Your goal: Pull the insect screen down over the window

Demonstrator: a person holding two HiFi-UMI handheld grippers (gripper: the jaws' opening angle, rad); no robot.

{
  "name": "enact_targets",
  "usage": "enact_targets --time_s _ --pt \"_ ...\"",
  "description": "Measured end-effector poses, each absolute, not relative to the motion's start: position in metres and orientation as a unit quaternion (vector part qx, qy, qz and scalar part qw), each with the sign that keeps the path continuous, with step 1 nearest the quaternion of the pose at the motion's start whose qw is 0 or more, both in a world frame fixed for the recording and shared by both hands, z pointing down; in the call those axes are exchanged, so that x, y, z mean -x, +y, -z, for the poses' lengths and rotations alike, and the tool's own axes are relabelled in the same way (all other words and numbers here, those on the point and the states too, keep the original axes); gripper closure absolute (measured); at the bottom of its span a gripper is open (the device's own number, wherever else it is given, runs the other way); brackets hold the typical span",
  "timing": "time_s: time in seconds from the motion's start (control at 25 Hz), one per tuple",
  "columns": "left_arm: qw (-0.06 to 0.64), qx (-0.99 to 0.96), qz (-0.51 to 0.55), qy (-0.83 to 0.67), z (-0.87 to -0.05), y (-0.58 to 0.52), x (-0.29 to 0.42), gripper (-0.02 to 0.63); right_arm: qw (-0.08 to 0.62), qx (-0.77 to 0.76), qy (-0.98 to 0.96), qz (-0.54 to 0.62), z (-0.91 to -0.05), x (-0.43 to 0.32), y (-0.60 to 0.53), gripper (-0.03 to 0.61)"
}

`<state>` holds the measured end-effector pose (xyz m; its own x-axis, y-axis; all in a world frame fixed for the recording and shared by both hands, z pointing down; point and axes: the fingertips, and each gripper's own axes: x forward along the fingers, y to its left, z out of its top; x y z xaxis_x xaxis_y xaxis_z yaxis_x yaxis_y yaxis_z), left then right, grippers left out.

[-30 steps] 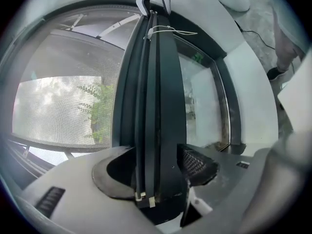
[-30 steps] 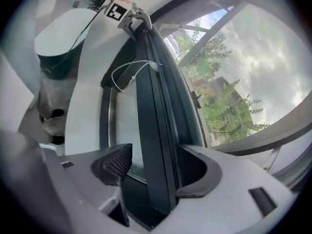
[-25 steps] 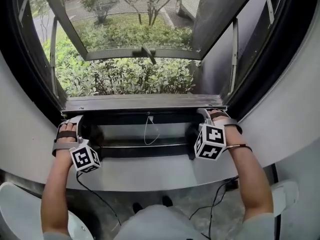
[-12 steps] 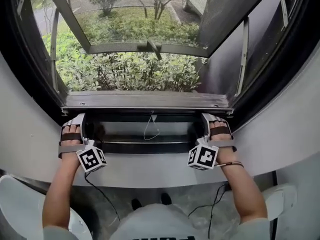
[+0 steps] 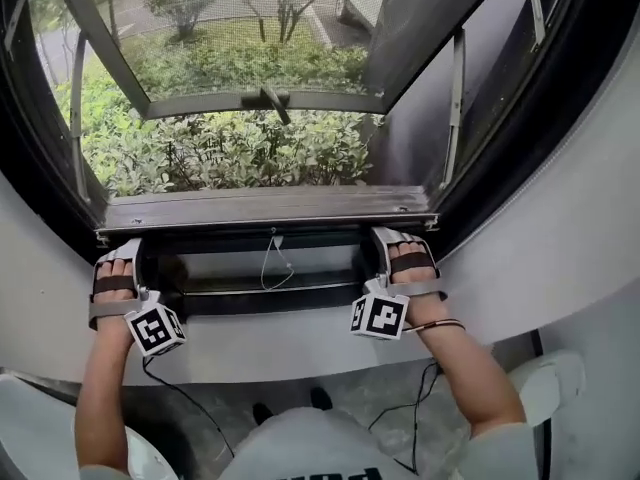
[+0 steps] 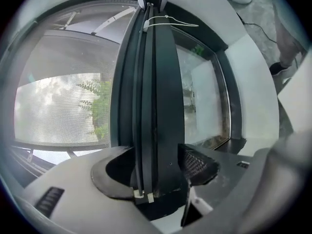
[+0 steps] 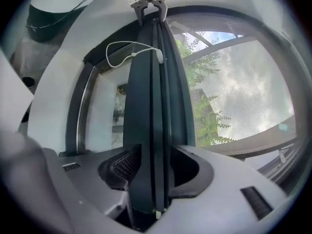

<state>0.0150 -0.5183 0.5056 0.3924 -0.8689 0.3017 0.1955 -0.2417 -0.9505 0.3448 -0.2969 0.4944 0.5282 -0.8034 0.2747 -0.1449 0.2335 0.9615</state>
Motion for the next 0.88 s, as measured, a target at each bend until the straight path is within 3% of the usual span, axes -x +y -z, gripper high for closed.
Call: enact_targets --time_s 0.2,0.28,0.48,0.68,0.88 --pt "0.554 0.613 0.471 0.309 -0.512 -0.519 -0.016 0.331 0.591 -0.635 -0.413 0.278 -0.492 -0.342 -0.300 0.405" --pt "0.554 0.621 0.456 0.317 -0.515 -0.518 -0.017 0.301 0.572 -0.641 -0.419 0.294 -0.490 -0.342 -0.299 0.405" --pt "0.531 0.634 0.490 0.277 -0.511 -0.517 -0.017 0.305 0.622 -0.573 -0.497 0.193 -0.487 -0.341 -0.294 0.414" --pt "0.464 0.665 0.557 0.180 -0.514 -0.508 -0.019 0.316 0.655 -0.497 -0.565 0.065 -0.482 -0.341 -0.283 0.440" --pt "0.434 0.684 0.570 0.136 -0.505 -0.505 -0.011 0.316 0.661 -0.460 -0.591 0.050 -0.477 -0.334 -0.288 0.446"
